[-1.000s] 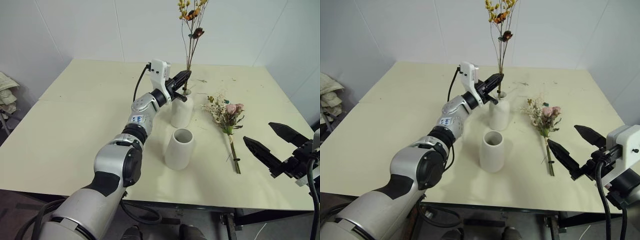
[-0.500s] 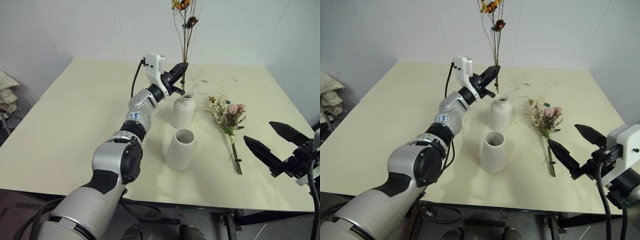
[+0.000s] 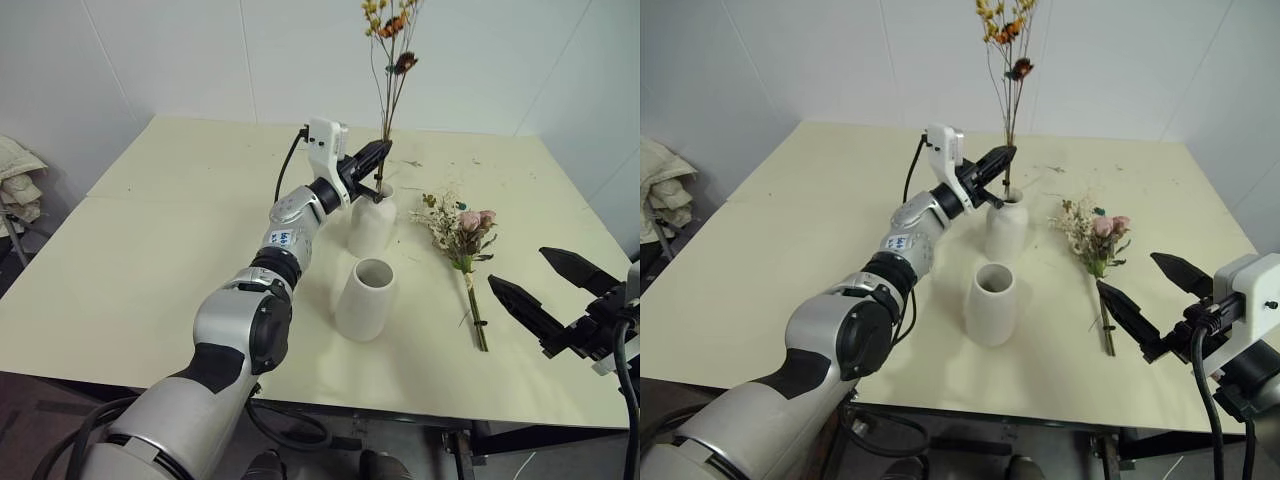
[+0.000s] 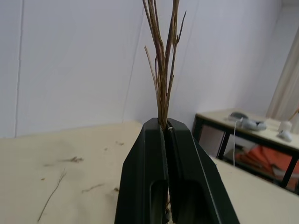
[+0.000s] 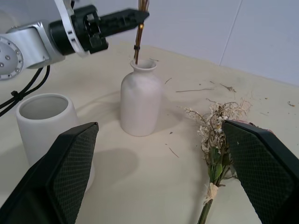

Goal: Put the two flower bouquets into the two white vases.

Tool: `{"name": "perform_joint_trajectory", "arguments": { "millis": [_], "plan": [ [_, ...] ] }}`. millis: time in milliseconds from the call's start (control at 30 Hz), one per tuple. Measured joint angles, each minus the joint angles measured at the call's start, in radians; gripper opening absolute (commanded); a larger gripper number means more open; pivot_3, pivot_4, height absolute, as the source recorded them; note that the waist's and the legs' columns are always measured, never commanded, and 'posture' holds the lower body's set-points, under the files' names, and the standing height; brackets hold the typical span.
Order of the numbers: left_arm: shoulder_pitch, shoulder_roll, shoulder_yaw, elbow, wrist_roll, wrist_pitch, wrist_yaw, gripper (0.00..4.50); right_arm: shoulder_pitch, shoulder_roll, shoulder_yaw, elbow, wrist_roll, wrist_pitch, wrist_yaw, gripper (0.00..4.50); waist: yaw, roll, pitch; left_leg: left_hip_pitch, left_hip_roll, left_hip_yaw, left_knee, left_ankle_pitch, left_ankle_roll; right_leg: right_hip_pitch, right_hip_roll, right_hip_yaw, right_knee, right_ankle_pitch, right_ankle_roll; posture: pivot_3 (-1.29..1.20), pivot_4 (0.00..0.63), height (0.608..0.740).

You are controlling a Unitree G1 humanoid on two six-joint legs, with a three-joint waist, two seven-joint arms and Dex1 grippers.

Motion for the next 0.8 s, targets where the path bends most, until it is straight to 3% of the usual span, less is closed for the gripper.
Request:
{"name": "perform_joint_trajectory", "arguments": {
  "millis": [367, 567, 800],
  "plan": [
    [0.005, 0.002, -0.041, -0.001, 0.057, -0.034, 0.031, 0.05, 0.012, 0.000, -0.001, -0.011, -0.001, -0.018, -0.002, 4.50, 0.000, 0.000, 0.000, 0.001, 0.000, 0.000, 0.002, 0.000, 0.000, 0.002, 0.000, 0.000, -0.002, 0.001, -0.001, 0.00, 0.150, 0.740],
    [0.035, 0.003, -0.044, 0.003, 0.071, -0.027, 0.030, 1.59, 0.012, 0.000, 0.000, -0.010, -0.004, -0.020, -0.001, 4.50, 0.000, 0.000, 0.000, 0.000, 0.000, 0.001, 0.002, 0.000, 0.000, 0.003, 0.000, 0.000, -0.004, 0.002, -0.001, 0.00, 0.150, 0.740],
    [0.037, 0.007, -0.051, 0.007, 0.083, -0.023, 0.032, 3.73, 0.001, 0.000, 0.000, -0.006, -0.012, -0.021, 0.000, 4.50, 0.000, 0.000, 0.000, 0.000, 0.000, 0.001, 0.002, -0.001, 0.001, 0.002, 0.000, 0.000, -0.004, 0.003, 0.000, 0.00, 0.150, 0.740]
  ]
}}
